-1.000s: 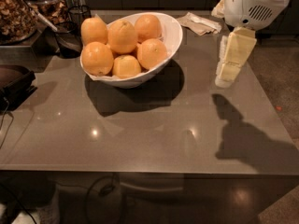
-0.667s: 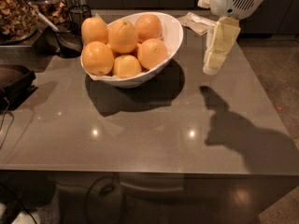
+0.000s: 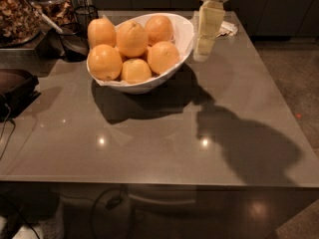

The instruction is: Pick orange from white bowl

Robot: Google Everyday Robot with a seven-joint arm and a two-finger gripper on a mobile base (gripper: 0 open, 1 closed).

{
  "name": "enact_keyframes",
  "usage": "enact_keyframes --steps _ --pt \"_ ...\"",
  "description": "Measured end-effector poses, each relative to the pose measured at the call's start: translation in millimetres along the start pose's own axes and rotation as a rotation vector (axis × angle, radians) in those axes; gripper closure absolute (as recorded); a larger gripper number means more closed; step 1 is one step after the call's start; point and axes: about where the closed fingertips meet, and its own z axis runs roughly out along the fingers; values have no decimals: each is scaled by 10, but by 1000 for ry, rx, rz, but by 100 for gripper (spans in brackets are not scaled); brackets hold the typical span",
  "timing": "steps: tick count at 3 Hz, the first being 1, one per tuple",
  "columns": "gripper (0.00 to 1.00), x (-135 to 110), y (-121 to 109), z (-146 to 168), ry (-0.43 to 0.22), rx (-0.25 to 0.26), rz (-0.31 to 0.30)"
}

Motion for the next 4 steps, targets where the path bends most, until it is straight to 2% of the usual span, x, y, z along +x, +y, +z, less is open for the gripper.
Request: enact_keyframes --steps 1,2,4 --pt "0 -33 -40 5 -10 17 -1" --pt "0 -193 -257 85 -51 36 -38" --pt "0 -550 -676 337 -89 19 -118"
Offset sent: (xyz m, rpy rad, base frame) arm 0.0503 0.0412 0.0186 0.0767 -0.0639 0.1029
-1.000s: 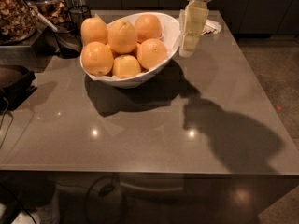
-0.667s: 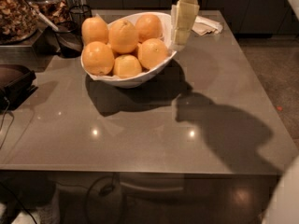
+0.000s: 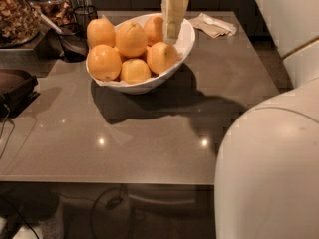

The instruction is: Pick orange from white bowl

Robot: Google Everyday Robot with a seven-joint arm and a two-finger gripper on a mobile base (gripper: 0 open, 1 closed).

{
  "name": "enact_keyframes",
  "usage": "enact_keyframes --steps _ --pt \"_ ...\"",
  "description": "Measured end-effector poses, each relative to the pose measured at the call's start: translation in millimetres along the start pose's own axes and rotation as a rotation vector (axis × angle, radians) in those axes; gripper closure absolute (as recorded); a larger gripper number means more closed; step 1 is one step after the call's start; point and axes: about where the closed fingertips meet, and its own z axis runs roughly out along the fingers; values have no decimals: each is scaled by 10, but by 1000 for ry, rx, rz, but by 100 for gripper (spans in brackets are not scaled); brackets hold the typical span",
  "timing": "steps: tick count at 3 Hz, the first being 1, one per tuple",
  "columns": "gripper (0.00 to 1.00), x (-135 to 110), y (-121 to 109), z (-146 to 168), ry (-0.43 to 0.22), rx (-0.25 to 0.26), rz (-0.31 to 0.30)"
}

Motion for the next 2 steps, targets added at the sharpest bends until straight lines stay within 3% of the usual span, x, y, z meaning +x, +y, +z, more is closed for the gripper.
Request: enact_keyframes --steps 2 --pt "0 -94 -108 106 -46 20 19"
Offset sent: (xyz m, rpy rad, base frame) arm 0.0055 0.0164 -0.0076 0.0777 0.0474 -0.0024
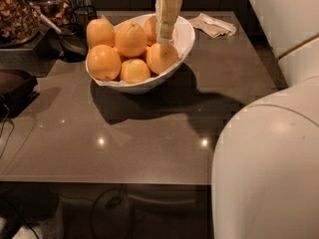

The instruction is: Pick orange from white bowl

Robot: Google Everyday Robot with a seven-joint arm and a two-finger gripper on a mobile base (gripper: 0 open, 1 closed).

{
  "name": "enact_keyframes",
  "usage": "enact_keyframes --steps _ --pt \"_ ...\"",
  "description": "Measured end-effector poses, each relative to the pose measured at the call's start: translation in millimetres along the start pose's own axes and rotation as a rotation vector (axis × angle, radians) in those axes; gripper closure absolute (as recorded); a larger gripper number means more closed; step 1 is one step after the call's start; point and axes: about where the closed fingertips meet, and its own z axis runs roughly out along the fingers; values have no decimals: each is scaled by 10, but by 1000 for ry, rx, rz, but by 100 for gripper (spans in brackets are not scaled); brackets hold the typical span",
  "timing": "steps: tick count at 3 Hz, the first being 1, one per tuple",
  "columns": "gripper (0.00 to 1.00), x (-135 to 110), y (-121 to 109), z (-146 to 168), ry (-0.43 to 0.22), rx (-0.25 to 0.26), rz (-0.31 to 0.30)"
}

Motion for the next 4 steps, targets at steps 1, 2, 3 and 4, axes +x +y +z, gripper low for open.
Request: enact_keyframes --steps 1,2,3,4 --pt "11 -48 -16 114 -8 -21 12" --pt "25 -100 -47 209 -21 -35 21" --pt "31 -131 -60 320 -27 -54 29" --pt "41 -144 -63 407 -33 -68 29"
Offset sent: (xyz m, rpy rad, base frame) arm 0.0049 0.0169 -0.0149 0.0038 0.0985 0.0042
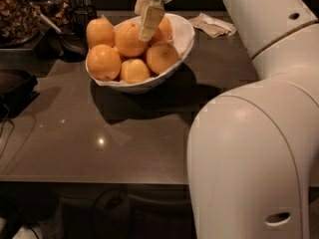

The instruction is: Pick orange from white bowl

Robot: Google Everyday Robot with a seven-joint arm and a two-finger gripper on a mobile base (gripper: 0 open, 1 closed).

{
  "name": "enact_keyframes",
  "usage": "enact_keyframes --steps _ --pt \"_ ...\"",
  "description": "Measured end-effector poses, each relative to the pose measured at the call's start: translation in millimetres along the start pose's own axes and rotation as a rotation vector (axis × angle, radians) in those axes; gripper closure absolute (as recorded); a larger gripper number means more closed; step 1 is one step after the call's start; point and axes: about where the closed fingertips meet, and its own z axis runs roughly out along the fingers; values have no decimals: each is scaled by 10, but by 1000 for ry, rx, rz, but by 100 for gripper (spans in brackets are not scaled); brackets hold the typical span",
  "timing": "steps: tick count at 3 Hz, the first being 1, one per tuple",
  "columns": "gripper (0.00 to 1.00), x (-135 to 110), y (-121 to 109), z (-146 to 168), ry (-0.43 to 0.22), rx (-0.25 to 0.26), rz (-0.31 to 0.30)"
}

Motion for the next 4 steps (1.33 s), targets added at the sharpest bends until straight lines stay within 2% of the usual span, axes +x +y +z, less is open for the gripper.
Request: enact_keyframes --steps 3,4 --pt "38 -29 50 181 -21 -45 -10" --pt "38 -104 56 273 -36 -68 -34"
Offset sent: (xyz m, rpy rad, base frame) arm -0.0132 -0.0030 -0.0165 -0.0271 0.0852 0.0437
